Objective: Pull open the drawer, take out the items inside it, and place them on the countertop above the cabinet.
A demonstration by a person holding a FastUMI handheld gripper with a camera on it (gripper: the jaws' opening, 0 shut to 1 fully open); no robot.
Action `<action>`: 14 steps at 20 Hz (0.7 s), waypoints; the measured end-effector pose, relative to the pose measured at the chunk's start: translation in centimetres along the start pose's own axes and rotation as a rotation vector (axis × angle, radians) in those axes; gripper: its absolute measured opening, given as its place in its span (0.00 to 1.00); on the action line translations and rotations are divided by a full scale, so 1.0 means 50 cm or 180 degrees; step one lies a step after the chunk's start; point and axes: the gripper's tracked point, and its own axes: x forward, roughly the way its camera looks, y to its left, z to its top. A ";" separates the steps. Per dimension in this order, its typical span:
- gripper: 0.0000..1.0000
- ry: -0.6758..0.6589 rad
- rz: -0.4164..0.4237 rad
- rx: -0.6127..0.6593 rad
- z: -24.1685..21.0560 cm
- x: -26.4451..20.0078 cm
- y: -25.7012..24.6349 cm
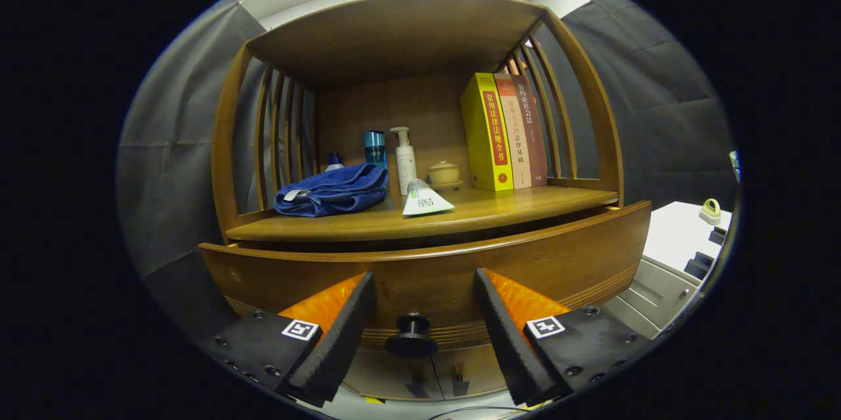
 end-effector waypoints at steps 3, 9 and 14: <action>0.99 -0.0014 -0.0009 -0.0054 0.000 0.034 -0.002; 0.99 -0.0063 -0.0015 -0.0129 -0.002 0.064 0.000; 0.99 -0.0060 -0.0022 -0.0116 0.000 0.059 0.002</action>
